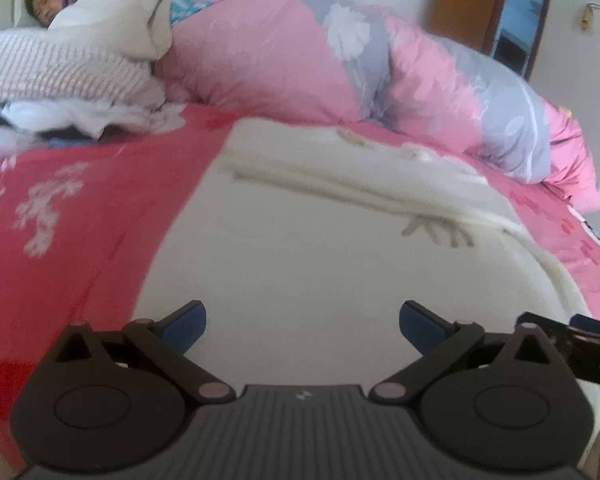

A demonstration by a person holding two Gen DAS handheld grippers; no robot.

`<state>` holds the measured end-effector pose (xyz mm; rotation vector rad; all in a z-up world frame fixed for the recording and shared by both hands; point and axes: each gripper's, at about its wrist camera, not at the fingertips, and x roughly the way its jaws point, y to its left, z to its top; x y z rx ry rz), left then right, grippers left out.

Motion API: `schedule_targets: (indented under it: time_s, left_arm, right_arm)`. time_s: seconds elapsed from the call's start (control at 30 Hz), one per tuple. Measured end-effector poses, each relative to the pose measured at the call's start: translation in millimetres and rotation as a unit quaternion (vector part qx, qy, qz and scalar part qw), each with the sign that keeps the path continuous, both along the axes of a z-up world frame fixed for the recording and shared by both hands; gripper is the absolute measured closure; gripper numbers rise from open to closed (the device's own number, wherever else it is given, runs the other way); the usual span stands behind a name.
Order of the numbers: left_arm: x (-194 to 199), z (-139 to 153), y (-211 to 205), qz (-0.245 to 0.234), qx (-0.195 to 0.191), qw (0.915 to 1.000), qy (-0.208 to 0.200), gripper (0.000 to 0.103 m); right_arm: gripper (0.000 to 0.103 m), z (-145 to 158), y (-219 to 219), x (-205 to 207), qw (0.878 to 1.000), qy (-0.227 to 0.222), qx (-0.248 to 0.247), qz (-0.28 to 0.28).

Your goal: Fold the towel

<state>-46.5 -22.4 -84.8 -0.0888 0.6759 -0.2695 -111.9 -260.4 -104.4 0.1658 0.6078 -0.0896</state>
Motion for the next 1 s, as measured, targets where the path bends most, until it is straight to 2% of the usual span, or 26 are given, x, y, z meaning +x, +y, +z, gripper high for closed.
schedule_targets:
  time_s: [0.17, 0.3, 0.5, 1.0]
  left_arm:
    - [25, -6, -13, 0.005, 0.034, 0.9992, -0.022, 0.0]
    - [44, -29, -13, 0.004, 0.048, 0.9988, -0.001, 0.0]
    - [44, -35, -10, 0.001, 0.041, 0.999, -0.016, 0.0]
    - [41, -38, -10, -0.005, 0.045, 0.9987, -0.024, 0.0]
  right_arm:
    - [0.001, -3, -3, 22, 1.0, -0.011, -0.022, -0.014]
    - [0.001, -16, -1, 34, 0.999, -0.01, -0.041, -0.019]
    - [0.001, -35, 7, 34, 0.997, -0.013, -0.077, -0.009]
    - [0.001, -35, 12, 35, 0.997, 0.007, -0.071, -0.027]
